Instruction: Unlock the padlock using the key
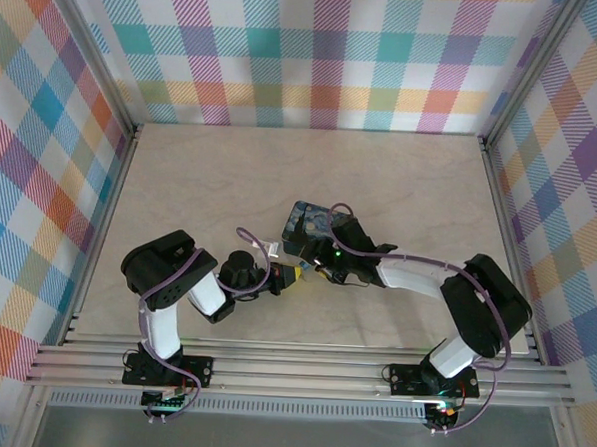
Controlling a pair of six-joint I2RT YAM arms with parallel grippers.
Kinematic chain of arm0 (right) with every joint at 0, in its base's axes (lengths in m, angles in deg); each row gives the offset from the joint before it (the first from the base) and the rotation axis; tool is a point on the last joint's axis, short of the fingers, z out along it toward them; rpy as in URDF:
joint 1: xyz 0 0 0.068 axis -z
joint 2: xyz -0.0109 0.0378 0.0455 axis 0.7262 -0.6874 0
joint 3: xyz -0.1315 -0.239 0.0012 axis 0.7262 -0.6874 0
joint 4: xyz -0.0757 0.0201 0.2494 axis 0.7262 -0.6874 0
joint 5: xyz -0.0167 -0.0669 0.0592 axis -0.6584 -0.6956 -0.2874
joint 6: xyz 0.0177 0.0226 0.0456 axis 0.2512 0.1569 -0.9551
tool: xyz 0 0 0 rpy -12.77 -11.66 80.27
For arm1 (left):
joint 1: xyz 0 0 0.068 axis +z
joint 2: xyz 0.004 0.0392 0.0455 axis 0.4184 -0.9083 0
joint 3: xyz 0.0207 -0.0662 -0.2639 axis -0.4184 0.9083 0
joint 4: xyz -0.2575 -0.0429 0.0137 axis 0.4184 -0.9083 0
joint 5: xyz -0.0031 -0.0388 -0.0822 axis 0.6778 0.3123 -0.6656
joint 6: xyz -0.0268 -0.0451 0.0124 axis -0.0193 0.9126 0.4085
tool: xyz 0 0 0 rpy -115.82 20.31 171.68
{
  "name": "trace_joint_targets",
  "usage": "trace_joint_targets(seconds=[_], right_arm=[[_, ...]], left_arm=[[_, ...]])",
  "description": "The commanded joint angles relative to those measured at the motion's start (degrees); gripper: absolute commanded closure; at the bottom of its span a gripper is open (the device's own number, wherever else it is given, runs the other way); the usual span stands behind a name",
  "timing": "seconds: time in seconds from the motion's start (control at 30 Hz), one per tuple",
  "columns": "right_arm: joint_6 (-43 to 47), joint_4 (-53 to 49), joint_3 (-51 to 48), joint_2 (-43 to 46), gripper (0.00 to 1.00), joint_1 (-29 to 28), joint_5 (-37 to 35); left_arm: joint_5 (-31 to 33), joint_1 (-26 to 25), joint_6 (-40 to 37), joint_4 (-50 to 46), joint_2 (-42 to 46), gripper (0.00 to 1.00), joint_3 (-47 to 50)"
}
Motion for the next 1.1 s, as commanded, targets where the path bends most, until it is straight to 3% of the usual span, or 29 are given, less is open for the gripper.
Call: trace_joint_targets(seconds=[0.0,0.47,1.07], right_arm=[[-2.6,3.9,0.5,-2.0,0.45,-0.9,0.0],[-0.3,-3.9,2.6,-3.0,0.47,-2.8,-7.0],[-1.1,-2.1,3.9,-5.4,0.56,-4.5,-6.4]], left_arm=[[1.0,-1.3,2.1,-3.0,0.8,1.00,-0.4],[-0.4,-1.5,3.8,-5.4,4.4,1.00,-0.9],[-2.6,-1.5,5.6,-6.4,7.1,1.00,-1.3]])
